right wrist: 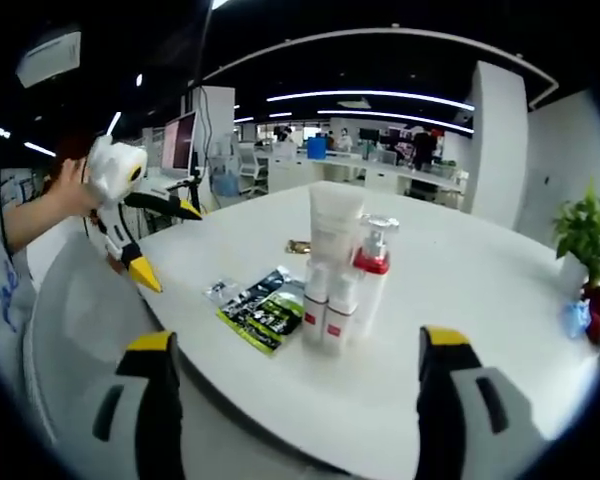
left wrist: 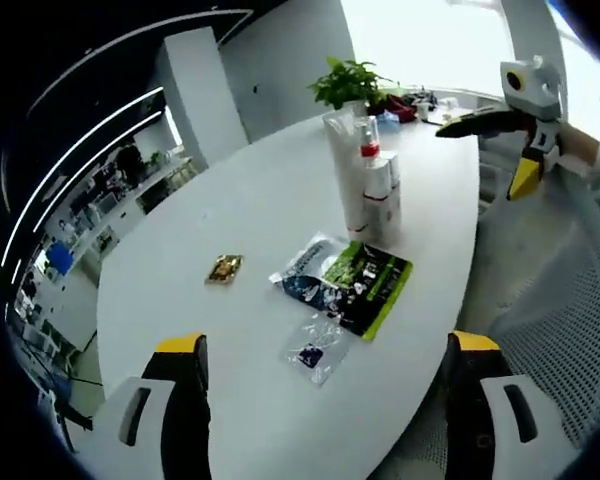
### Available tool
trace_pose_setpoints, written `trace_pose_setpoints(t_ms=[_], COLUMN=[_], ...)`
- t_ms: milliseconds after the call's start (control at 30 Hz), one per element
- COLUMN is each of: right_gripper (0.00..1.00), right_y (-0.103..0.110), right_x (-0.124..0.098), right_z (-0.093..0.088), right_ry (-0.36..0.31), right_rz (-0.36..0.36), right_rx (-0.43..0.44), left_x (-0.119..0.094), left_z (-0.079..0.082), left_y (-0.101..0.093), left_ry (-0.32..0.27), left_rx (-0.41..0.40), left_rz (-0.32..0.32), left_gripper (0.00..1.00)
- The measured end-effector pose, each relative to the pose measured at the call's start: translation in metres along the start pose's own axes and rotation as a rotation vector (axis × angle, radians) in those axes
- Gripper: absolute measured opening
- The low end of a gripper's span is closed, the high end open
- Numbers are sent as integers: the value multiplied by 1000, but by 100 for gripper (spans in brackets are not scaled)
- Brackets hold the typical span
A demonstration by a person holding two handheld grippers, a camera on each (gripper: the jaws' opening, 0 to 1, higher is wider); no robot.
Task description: Arrange the skincare products in the storage area until every visible bottle or jar stands upright without overlapping.
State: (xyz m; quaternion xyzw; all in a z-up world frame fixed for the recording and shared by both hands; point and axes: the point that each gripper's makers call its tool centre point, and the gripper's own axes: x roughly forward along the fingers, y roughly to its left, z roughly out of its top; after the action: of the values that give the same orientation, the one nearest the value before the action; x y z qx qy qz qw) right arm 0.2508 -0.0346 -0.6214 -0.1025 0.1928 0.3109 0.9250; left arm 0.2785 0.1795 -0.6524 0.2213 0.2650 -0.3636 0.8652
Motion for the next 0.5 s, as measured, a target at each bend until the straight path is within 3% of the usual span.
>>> trace_pose_setpoints(t_ms=[500], right_gripper=[100], right_y=[-3], right_x=[0], right_z=[-2], right_ry=[13], right_rz=[-23], right_rx=[-11], left_x=[-16], left_z=[-4], left_y=[-5], left_ry=[-51], left_rx=[-115], left_rz=[54], left_gripper=[97])
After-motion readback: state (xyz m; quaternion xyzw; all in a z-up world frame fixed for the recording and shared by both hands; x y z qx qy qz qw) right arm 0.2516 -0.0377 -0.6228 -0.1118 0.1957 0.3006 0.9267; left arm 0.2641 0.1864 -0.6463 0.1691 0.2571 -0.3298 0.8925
